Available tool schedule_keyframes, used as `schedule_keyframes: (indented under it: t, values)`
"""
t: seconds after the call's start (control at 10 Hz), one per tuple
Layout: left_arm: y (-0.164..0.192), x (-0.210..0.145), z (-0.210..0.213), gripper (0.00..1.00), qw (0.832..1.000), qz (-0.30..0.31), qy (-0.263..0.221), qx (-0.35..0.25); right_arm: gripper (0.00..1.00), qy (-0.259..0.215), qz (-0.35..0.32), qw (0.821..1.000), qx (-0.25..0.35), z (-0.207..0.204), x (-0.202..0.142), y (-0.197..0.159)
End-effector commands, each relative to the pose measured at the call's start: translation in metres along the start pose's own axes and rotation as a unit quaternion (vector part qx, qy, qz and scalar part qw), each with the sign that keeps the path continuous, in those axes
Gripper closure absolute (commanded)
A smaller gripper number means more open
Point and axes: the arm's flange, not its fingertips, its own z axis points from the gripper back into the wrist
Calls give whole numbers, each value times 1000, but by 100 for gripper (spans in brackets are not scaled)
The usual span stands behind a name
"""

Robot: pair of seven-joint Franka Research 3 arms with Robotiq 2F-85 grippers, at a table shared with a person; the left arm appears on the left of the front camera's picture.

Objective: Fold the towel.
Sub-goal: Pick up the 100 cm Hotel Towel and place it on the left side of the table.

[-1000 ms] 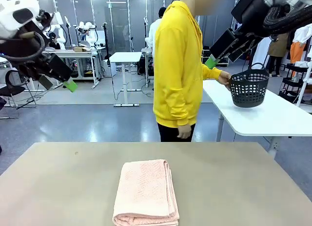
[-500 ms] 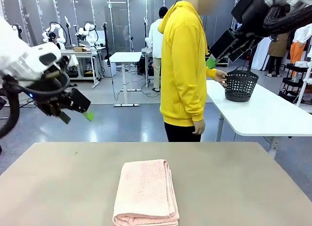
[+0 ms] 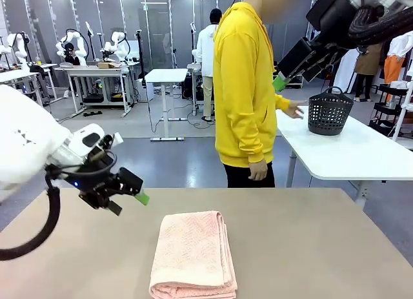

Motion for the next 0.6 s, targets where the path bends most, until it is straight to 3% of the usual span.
schedule_keyframes:
  t: [0.0,0.5]
  values:
    - [20,2,-30,0,999,-5,5,-37,0,5,-1,1000,0,2,2,-1]
    - [55,-7,-93,0,997,37,1,-75,0,5,-1,1000,0,2,2,-1]
